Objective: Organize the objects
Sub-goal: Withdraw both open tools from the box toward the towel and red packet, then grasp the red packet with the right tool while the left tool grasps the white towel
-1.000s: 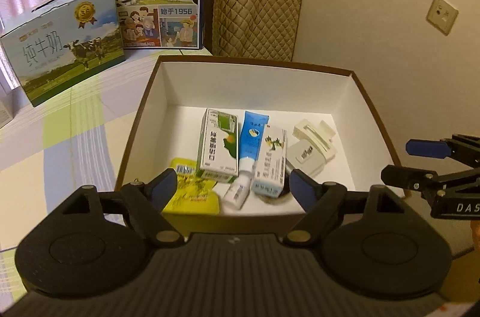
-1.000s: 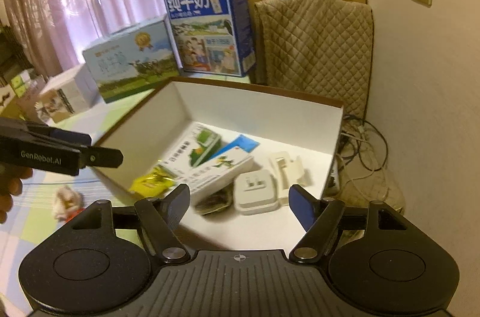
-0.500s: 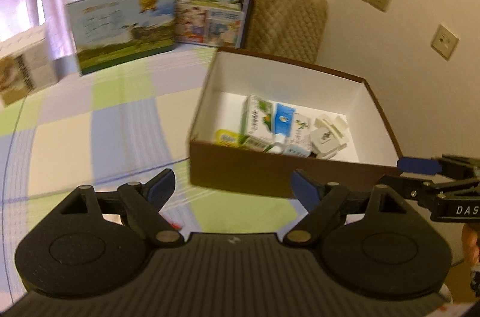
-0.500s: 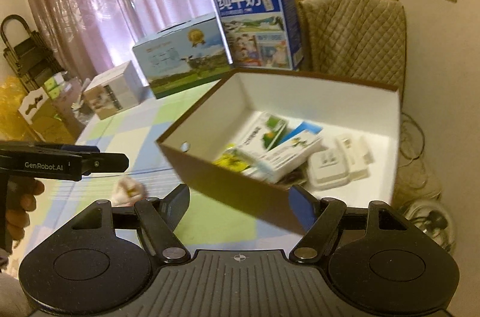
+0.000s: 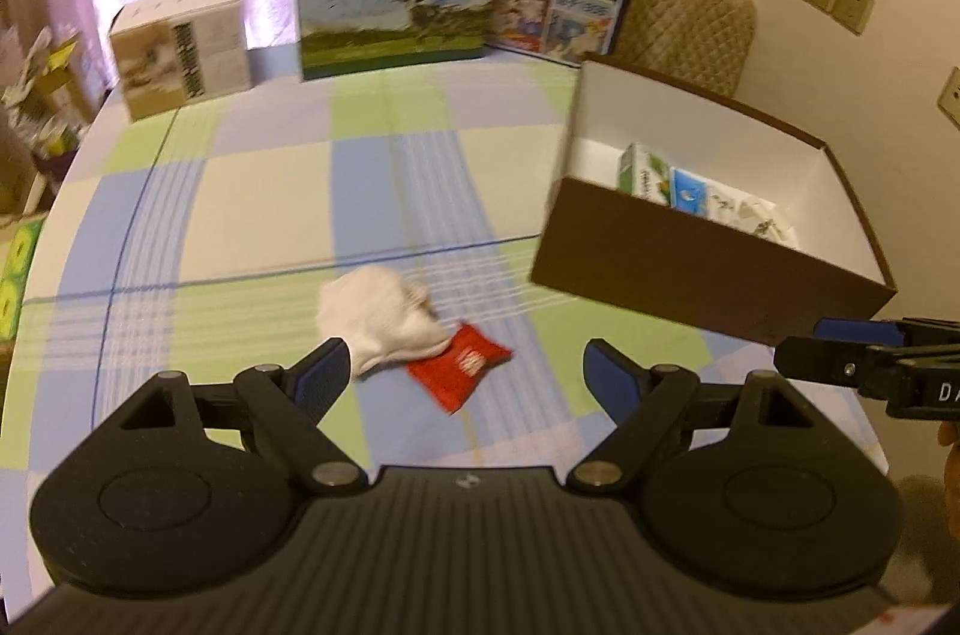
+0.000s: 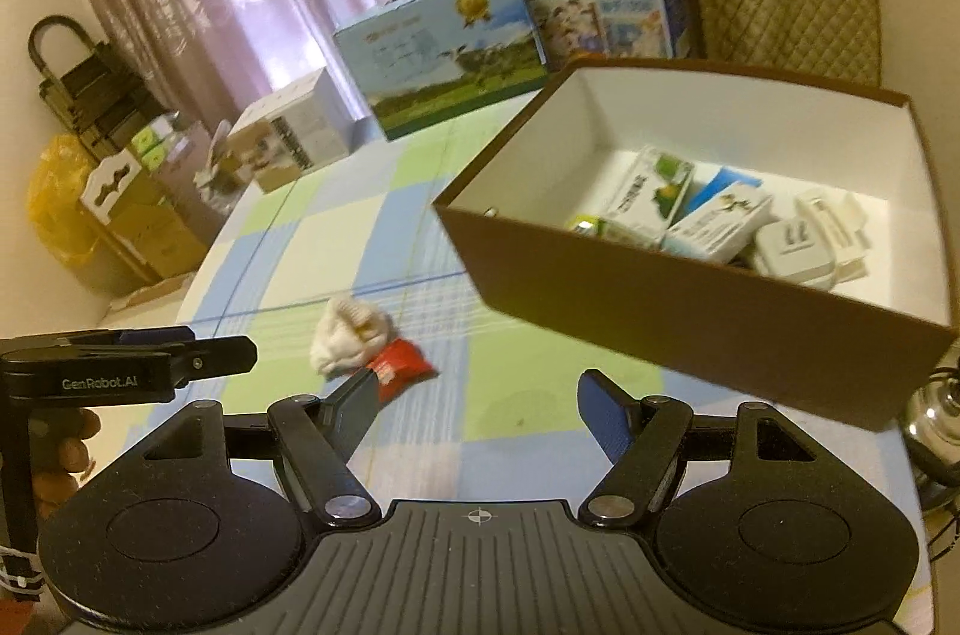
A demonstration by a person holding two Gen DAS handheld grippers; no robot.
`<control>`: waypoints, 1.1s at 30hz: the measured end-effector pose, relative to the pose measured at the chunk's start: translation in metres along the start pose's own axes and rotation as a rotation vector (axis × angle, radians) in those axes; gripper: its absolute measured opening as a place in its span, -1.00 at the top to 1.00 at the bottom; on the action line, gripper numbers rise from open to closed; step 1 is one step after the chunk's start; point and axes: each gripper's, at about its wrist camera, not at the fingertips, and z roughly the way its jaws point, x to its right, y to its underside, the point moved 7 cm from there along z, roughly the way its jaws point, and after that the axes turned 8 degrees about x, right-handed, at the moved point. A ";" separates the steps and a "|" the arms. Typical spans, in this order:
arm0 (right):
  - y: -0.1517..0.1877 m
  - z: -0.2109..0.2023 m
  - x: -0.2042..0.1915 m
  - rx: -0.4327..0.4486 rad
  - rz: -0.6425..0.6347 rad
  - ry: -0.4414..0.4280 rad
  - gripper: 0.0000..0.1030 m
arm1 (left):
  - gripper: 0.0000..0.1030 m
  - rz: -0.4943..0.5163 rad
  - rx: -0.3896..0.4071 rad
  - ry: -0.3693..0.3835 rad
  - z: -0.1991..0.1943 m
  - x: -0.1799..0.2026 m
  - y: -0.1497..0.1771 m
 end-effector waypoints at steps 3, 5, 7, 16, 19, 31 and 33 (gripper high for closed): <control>0.007 0.011 -0.007 -0.018 0.001 -0.008 -0.36 | -0.60 -0.015 -0.004 -0.023 -0.001 -0.014 0.007; 0.010 0.020 -0.012 -0.031 0.007 -0.012 -0.36 | -0.60 -0.026 -0.012 -0.032 0.001 -0.021 0.011; 0.014 0.028 -0.015 -0.046 0.008 -0.009 -0.36 | -0.60 -0.043 -0.022 -0.041 0.005 -0.029 0.016; 0.018 0.067 -0.034 -0.087 -0.035 -0.005 -0.36 | -0.59 -0.053 -0.069 -0.091 0.030 -0.051 0.036; 0.022 0.079 -0.041 -0.102 -0.061 -0.015 -0.36 | -0.59 -0.061 -0.081 -0.103 0.038 -0.057 0.041; 0.045 0.142 -0.066 -0.173 -0.195 -0.070 -0.36 | -0.59 -0.068 -0.145 -0.197 0.073 -0.084 0.062; 0.046 0.151 -0.069 -0.171 -0.212 -0.076 -0.36 | -0.59 -0.081 -0.154 -0.207 0.076 -0.088 0.065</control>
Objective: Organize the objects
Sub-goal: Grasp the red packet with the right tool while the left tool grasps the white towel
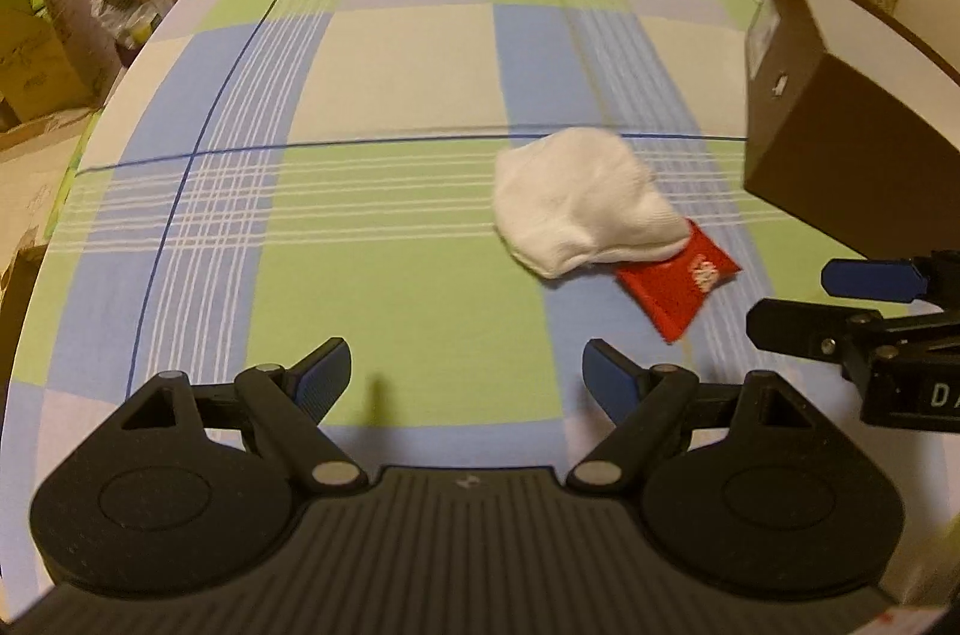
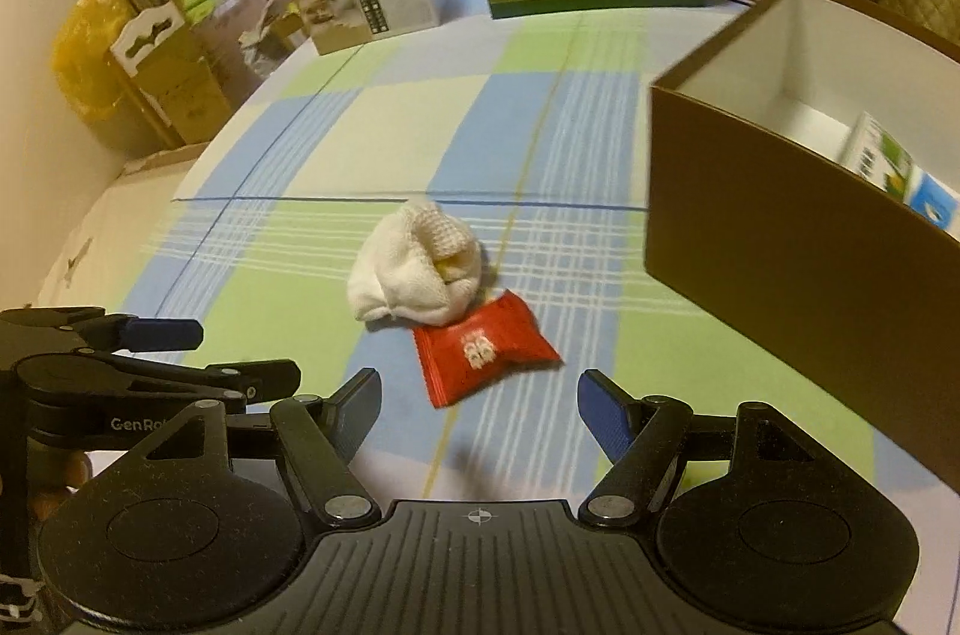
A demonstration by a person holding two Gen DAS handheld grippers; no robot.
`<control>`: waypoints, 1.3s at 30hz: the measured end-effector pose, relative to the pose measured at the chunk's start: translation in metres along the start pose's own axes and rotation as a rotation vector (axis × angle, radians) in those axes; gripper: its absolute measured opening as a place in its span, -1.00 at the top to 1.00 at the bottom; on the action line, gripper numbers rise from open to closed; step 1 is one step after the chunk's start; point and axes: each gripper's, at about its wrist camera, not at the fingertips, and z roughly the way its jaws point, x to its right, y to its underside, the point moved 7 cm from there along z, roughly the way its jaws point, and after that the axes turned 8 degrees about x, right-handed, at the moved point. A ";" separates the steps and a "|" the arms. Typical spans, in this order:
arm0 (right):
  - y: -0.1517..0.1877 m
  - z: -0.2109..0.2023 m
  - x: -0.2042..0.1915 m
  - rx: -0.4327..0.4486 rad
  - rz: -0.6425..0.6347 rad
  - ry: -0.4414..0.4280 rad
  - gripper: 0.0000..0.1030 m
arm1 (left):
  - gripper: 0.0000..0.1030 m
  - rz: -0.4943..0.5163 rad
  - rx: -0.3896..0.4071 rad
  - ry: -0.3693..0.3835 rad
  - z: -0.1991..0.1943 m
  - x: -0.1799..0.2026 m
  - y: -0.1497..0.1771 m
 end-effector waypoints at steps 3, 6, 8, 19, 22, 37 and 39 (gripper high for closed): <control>0.000 0.013 -0.004 0.000 -0.024 -0.008 -0.36 | -0.59 -0.012 -0.004 -0.001 0.004 -0.004 0.000; 0.002 0.027 -0.006 -0.001 -0.056 0.000 -0.36 | -0.59 -0.016 -0.010 -0.005 0.007 -0.006 0.001; 0.004 0.035 -0.006 -0.002 -0.079 0.018 -0.36 | -0.59 -0.024 -0.016 -0.006 0.010 -0.007 0.001; 0.005 0.062 -0.008 0.018 -0.181 0.049 -0.36 | -0.59 -0.058 -0.029 -0.008 0.020 -0.012 0.001; 0.008 0.068 -0.011 0.017 -0.223 0.055 -0.25 | -0.59 -0.062 -0.034 -0.012 0.023 -0.013 0.002; 0.004 0.056 0.040 -0.087 -0.094 0.218 0.08 | -0.59 -0.070 -0.005 0.059 0.020 -0.004 -0.001; 0.003 0.053 0.049 -0.096 -0.069 0.245 0.08 | -0.59 -0.069 0.006 0.082 0.018 0.001 -0.007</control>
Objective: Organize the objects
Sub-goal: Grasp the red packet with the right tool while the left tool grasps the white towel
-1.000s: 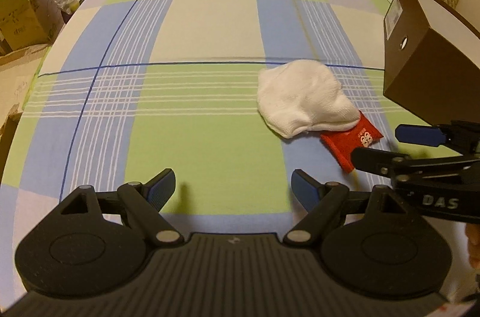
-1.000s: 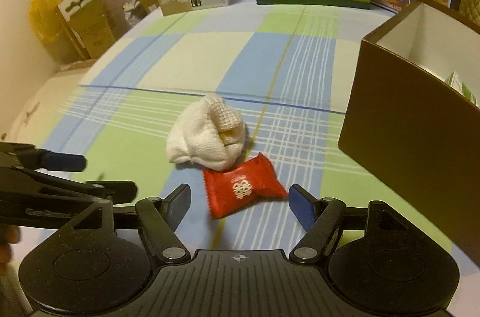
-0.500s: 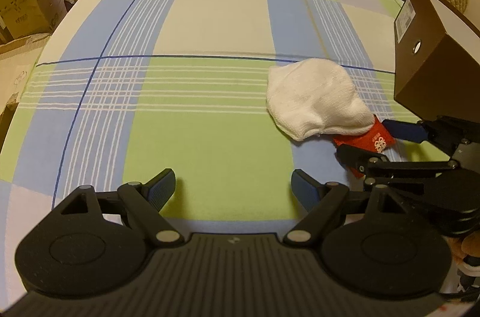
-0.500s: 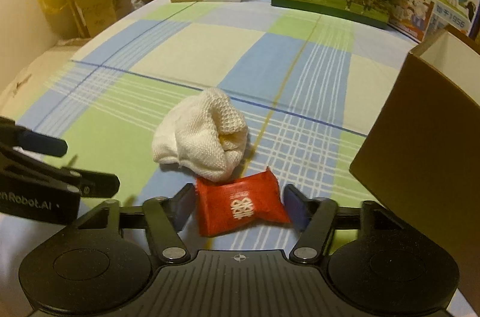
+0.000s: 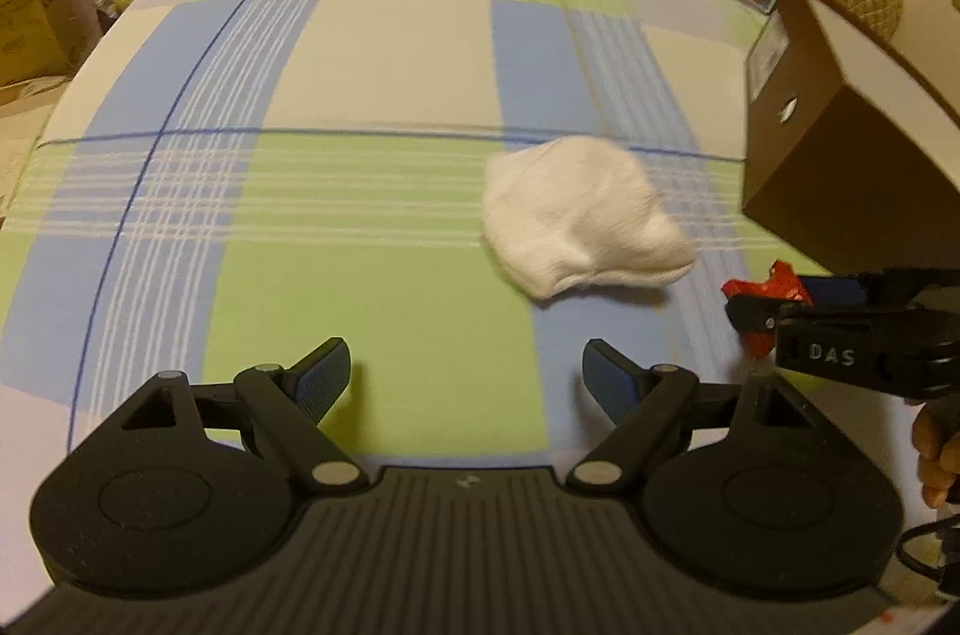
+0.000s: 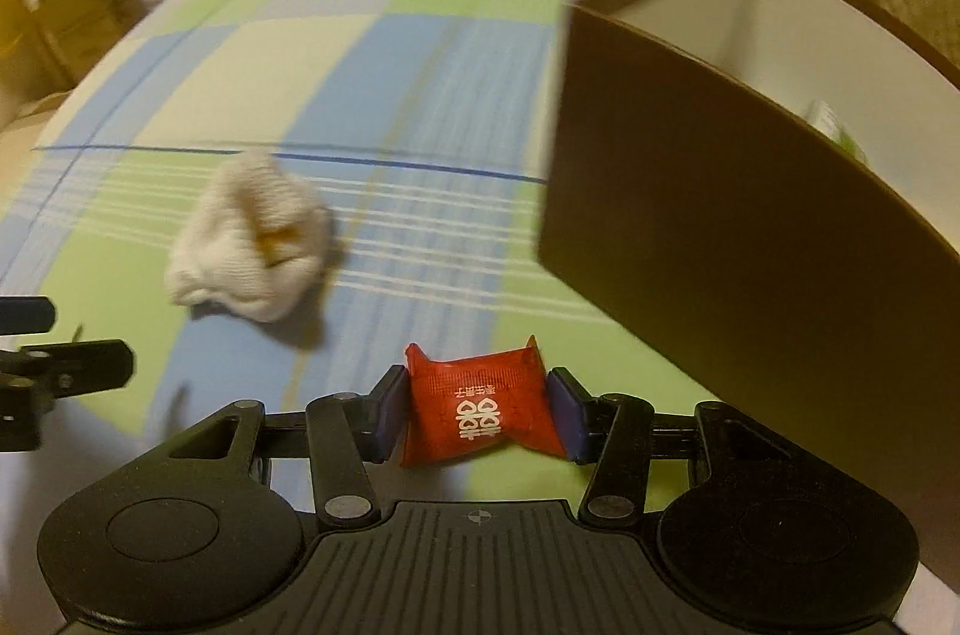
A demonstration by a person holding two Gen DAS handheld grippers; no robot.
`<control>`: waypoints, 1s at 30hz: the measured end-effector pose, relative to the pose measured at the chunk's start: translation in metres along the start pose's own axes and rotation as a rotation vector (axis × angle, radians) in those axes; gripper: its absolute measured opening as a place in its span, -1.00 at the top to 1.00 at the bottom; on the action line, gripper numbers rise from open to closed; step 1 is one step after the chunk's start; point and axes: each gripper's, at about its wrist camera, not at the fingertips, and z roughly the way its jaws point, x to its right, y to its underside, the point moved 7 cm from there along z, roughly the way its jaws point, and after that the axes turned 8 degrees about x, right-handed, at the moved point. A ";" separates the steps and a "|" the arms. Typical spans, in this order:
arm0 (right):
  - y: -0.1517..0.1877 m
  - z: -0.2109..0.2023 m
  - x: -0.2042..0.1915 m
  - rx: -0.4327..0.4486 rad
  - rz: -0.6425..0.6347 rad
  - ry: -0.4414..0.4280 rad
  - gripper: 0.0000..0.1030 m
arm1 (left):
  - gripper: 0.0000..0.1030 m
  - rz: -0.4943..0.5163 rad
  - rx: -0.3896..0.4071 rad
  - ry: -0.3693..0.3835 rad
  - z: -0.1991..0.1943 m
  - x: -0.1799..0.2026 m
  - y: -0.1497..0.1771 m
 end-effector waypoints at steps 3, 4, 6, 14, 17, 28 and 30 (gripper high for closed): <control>-0.003 0.000 0.005 -0.008 0.017 0.012 0.08 | -0.65 -0.008 0.034 0.043 -0.005 0.010 -0.012; -0.003 -0.001 0.006 -0.009 0.018 0.013 0.08 | -0.66 -0.010 0.048 0.055 -0.006 0.013 -0.016; -0.004 -0.001 0.007 -0.013 0.020 0.018 0.08 | -0.68 -0.017 0.064 0.067 -0.004 0.017 -0.024; -0.003 -0.006 0.023 -0.022 0.064 0.044 0.08 | -0.68 -0.084 -0.009 0.101 0.036 0.024 -0.035; -0.002 -0.007 0.027 -0.020 0.071 0.048 0.08 | -0.68 -0.100 -0.015 0.113 0.047 0.027 -0.042; -0.004 -0.005 0.033 -0.018 0.088 0.041 0.08 | -0.68 -0.186 -0.032 0.144 0.070 0.038 -0.059; -0.005 -0.005 0.034 -0.018 0.095 0.036 0.08 | -0.69 -0.189 -0.038 0.151 0.068 0.038 -0.060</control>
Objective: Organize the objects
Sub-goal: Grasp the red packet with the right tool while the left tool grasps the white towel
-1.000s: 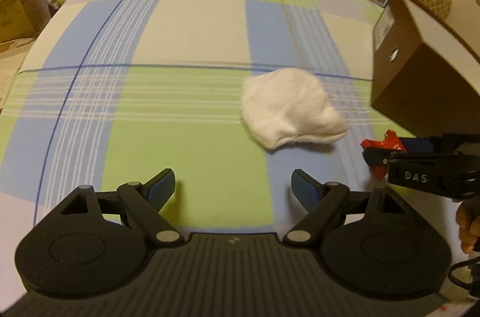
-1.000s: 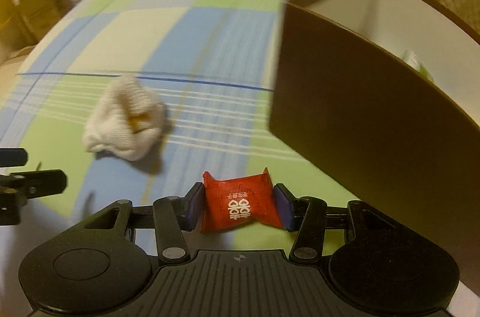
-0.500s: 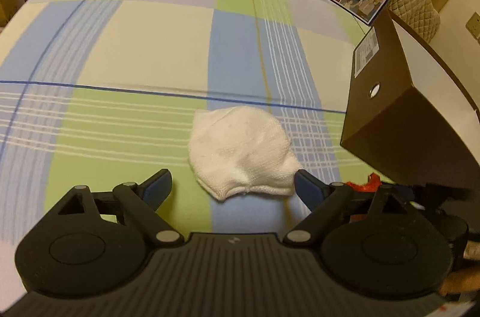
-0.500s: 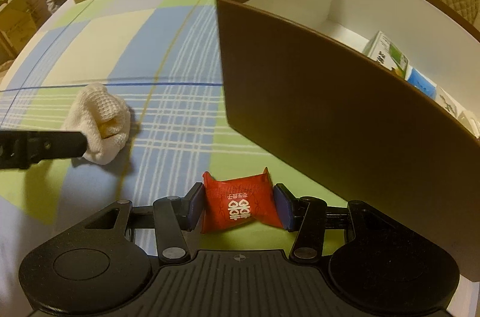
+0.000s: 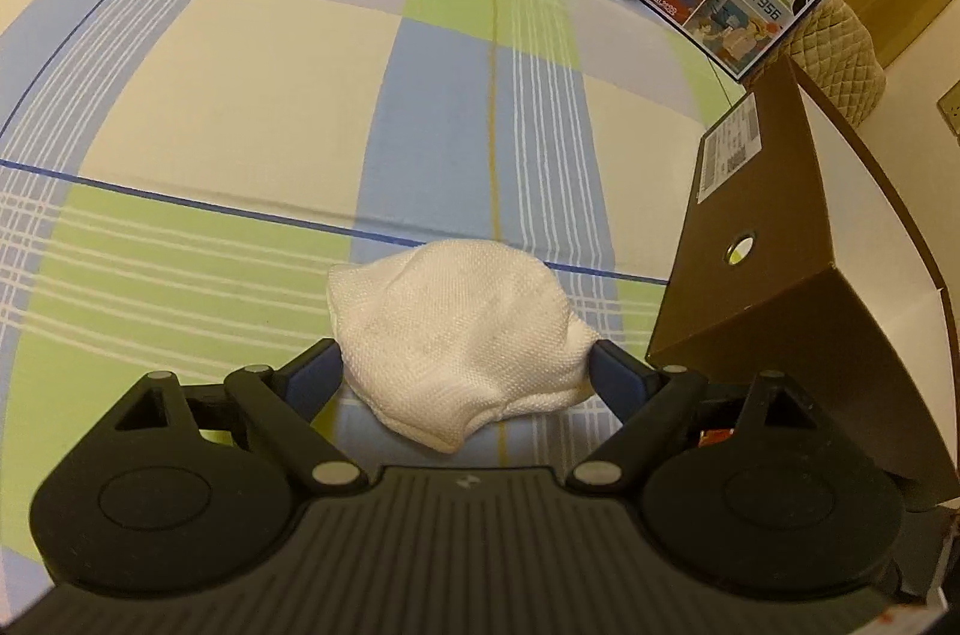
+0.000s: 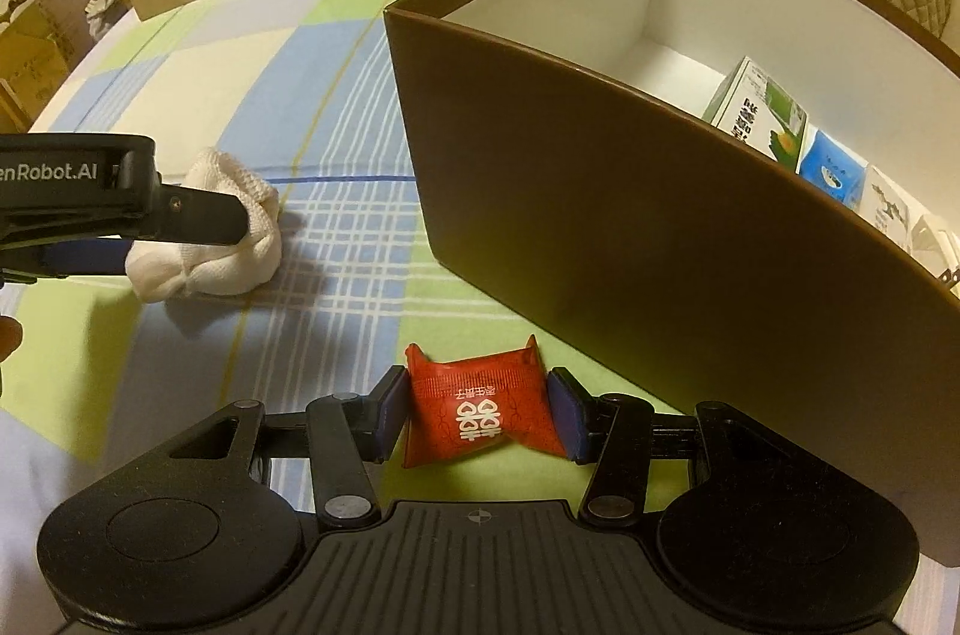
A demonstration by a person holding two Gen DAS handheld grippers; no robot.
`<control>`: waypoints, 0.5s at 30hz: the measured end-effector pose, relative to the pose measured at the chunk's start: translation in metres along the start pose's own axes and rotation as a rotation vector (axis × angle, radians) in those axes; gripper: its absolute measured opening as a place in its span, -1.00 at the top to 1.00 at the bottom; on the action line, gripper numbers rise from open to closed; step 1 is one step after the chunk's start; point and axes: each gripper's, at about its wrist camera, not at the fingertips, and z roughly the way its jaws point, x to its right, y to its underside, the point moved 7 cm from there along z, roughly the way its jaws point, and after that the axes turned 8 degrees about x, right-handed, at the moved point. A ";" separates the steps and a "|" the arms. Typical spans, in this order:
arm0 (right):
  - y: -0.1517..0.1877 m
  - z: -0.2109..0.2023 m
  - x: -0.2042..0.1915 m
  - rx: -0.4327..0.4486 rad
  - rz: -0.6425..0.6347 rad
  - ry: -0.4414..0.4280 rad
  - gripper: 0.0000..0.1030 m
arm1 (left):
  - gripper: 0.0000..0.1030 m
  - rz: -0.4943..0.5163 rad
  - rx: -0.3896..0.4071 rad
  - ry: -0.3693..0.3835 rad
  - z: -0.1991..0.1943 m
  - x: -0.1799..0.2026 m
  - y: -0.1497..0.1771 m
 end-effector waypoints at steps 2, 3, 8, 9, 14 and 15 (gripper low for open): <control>0.000 0.000 0.002 -0.001 0.009 -0.004 0.08 | -0.69 -0.003 -0.004 0.015 -0.005 -0.001 0.001; -0.001 0.000 0.002 -0.001 0.010 -0.003 0.08 | -0.69 -0.008 -0.007 0.019 -0.008 -0.002 0.001; -0.002 -0.001 0.001 -0.002 0.005 0.000 0.08 | -0.72 -0.061 0.008 0.041 -0.011 -0.002 -0.006; -0.001 -0.002 0.001 -0.002 0.005 -0.001 0.08 | -0.72 -0.057 0.006 0.028 -0.007 0.000 -0.007; -0.002 -0.002 0.002 0.000 0.015 -0.006 0.08 | -0.71 0.011 -0.001 -0.080 0.013 0.001 -0.004; -0.001 -0.003 0.002 0.001 0.015 -0.006 0.08 | -0.69 0.028 0.003 -0.094 0.015 0.001 -0.004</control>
